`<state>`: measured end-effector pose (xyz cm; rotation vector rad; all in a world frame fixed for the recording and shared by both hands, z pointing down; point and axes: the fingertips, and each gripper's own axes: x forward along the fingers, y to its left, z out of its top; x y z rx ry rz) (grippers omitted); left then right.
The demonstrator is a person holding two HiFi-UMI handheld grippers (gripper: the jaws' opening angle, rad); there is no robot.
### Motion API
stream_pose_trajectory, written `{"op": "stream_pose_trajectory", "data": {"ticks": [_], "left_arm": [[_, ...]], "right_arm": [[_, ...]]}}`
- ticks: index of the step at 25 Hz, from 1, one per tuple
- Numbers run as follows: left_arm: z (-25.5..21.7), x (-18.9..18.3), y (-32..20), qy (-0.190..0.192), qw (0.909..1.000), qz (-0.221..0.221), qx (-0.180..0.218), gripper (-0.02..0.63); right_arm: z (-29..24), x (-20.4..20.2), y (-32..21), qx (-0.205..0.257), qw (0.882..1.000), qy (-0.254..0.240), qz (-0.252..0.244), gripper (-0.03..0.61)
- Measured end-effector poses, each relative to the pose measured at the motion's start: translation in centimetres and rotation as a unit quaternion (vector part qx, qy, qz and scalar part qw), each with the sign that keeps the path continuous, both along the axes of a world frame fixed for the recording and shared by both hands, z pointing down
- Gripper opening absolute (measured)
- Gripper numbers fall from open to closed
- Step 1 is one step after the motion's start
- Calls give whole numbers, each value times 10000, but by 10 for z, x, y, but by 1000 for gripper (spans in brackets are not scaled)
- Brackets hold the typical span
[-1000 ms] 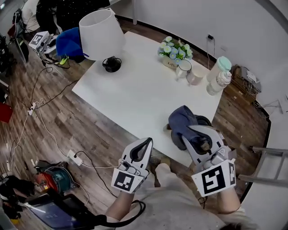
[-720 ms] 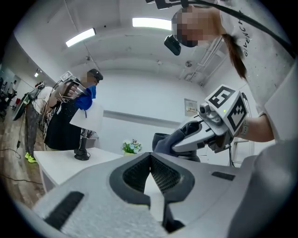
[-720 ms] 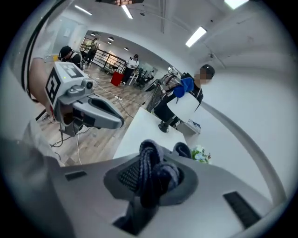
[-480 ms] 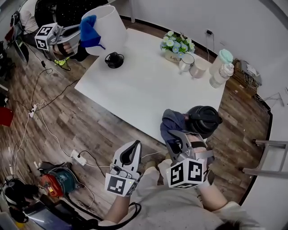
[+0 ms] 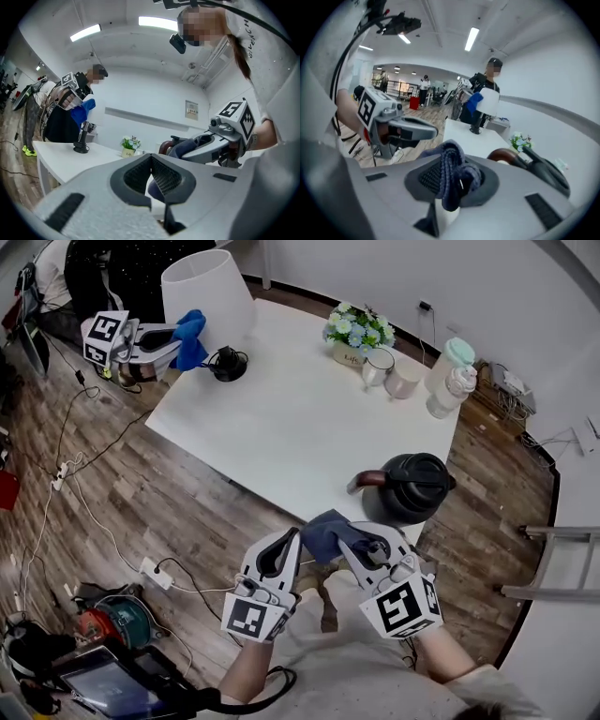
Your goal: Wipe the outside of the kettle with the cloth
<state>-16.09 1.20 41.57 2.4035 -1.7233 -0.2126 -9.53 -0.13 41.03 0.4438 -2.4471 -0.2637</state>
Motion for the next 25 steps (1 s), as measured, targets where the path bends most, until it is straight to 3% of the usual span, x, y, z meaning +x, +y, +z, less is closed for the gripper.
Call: {"op": "stream_pose_trajectory", "data": {"ticks": [2, 4, 8, 10, 12, 20, 25], "left_arm": [[-8, 11, -6, 44, 9998, 106, 133, 8], [-15, 22, -10, 53, 9995, 227, 229, 8], [-22, 31, -10, 115, 9987, 396, 303, 8], [-21, 34, -8, 21, 9983, 473, 354, 8], [-16, 35, -5, -117, 9979, 534, 360, 8], [18, 33, 5, -45, 9986, 526, -89, 8], [26, 33, 2, -159, 9984, 538, -74, 7]], "right_arm": [[-31, 12, -6, 302, 9981, -466, 271, 63], [-58, 33, -16, 884, 9916, -544, 766, 63], [-69, 61, -32, 2086, 9659, 337, 1493, 63], [-54, 62, -35, 2341, 9565, 776, 1561, 63], [-31, 57, -37, 2305, 9558, 1017, 1517, 63], [51, 50, -39, 1680, 9659, 1473, 1308, 63], [81, 57, -34, 1331, 9706, 1575, 1241, 63]]}}
